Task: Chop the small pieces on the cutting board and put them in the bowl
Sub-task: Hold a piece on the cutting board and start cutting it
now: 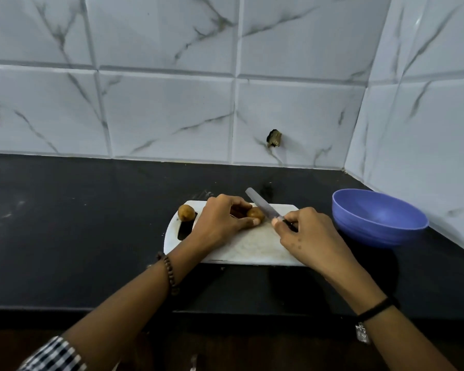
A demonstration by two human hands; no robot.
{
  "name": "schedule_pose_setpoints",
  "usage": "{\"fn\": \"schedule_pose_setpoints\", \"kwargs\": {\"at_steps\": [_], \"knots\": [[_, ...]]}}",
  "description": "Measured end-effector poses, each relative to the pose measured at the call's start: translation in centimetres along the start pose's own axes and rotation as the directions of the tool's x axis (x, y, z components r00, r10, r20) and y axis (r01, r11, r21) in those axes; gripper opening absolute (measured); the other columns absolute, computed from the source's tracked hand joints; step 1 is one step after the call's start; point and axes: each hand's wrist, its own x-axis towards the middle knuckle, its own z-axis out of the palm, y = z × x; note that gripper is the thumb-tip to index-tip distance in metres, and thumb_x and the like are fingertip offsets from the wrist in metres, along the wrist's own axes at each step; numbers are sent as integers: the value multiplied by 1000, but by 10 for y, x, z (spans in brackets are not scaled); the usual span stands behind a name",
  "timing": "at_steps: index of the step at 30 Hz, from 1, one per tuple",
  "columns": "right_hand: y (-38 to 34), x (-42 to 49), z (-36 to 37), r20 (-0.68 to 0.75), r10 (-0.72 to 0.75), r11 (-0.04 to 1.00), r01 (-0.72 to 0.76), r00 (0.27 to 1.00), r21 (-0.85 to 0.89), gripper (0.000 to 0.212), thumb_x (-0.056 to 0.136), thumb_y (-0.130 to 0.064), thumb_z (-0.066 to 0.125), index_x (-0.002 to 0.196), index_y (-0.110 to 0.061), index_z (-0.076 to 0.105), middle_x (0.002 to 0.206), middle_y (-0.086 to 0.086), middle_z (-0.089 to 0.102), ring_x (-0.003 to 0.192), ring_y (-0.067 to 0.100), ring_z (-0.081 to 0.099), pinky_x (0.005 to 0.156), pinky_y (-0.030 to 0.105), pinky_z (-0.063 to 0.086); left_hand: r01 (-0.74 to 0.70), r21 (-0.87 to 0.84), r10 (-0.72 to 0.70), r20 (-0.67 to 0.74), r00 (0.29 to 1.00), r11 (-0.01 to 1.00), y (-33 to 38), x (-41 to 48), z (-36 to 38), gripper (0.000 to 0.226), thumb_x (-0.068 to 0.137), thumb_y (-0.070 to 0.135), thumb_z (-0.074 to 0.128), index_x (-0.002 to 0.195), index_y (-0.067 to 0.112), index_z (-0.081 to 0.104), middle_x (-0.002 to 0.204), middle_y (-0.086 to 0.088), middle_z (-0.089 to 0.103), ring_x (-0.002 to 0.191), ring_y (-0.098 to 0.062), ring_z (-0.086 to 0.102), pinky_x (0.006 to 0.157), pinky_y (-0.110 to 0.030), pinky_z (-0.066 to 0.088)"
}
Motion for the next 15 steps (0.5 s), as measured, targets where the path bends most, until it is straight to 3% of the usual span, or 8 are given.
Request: {"fn": "schedule_pose_setpoints", "kwargs": {"at_steps": [4,7,9,12,15], "knots": [[-8,-5,1,10,-26,996,27,1000,-87,29,98,-39,54,96,-15,70,78,2,64,68,15,61,56,28,45,-16,-30,16,-3,1000,999,-3,0,0,29,81,39,78,105,25,76,90,14,74,83,11,64,75,-4,48],[-13,-7,-1,9,-29,994,30,1000,-102,31,98,-40,53,95,-14,70,78,2,64,69,15,60,57,29,44,-23,-57,22,-13,1000,998,-4,1,0,29,80,37,79,105,21,76,90,12,75,83,7,66,78,-10,52],[-16,-6,-1,-3,-11,994,11,1000,-108,36,98,-42,51,87,-12,68,73,3,60,62,16,57,49,28,38,-25,-69,23,-18,1000,997,-5,1,0,29,80,35,79,104,20,76,89,11,75,83,5,67,80,-13,53],[-17,-4,2,-18,17,992,-19,1000,-123,39,98,-41,50,80,-10,64,71,4,57,57,16,51,46,27,28,-34,-69,32,-26,999,997,-5,1,0,27,80,35,79,101,19,77,88,10,75,83,4,67,79,-13,53],[-18,-6,5,-36,6,988,-12,999,-151,39,99,-39,48,80,-9,63,72,5,56,58,16,49,46,27,27,-41,-64,39,-33,999,997,-4,0,0,24,81,36,79,98,19,78,86,10,75,82,3,67,77,-14,53]]}}
